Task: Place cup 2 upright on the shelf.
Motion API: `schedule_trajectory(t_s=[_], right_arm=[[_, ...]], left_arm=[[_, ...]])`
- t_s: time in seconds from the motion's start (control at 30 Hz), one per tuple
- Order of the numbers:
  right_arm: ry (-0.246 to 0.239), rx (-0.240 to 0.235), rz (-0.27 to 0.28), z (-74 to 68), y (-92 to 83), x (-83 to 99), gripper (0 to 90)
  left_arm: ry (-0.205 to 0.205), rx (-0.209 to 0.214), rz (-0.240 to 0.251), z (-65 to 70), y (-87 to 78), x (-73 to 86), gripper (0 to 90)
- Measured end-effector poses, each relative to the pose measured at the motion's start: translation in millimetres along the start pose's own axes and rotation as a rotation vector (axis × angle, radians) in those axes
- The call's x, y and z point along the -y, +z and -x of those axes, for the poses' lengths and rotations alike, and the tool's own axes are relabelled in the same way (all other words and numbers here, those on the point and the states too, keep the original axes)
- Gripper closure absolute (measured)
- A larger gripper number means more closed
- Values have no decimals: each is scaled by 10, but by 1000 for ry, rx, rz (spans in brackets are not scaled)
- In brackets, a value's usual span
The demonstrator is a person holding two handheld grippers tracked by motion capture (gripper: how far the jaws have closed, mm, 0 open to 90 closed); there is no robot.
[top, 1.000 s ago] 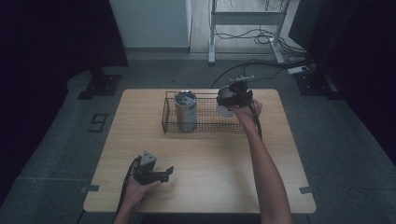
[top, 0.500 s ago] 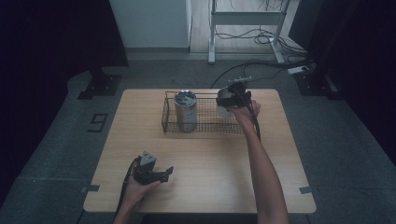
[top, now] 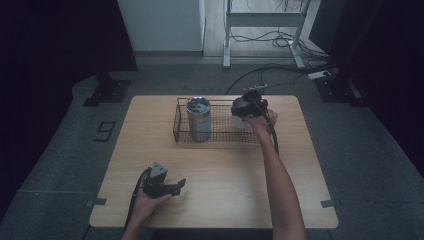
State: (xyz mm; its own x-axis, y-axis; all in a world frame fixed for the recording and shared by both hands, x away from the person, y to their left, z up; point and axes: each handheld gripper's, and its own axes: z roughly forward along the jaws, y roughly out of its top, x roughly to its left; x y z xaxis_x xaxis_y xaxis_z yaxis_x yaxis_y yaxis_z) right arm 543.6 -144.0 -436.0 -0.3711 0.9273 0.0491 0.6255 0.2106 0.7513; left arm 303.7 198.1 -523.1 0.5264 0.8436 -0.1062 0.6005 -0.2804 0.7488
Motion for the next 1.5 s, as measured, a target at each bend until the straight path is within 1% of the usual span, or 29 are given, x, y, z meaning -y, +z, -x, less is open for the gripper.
schedule_trajectory(t_s=[0.3,0.37,0.5,0.67,0.8,0.87,1.1,1.17,1.4,1.5], right_arm=[[-9,0,-26,0,103,30,58],[-12,1,-30,3,124,39,58],[-14,3,-42,10,163,60,58],[-14,6,-62,19,209,89,58],[-27,8,-75,22,231,105,58],[-27,14,-73,27,239,123,58],[-21,16,-97,69,297,209,57],[-17,14,-90,87,292,216,57],[-42,13,-111,83,278,240,54],[-32,20,-113,78,264,247,53]], left_arm=[[-3,2,1,-1,-2,5,141],[-8,15,2,-1,-7,2,143],[-5,19,7,12,-14,-2,143],[-3,12,1,12,-3,4,143],[-4,11,-2,11,8,9,143],[0,11,-7,14,13,11,143],[6,10,-13,22,27,16,143],[5,9,-14,23,31,18,143],[7,8,-18,28,39,24,143],[10,9,-18,36,38,24,143]])
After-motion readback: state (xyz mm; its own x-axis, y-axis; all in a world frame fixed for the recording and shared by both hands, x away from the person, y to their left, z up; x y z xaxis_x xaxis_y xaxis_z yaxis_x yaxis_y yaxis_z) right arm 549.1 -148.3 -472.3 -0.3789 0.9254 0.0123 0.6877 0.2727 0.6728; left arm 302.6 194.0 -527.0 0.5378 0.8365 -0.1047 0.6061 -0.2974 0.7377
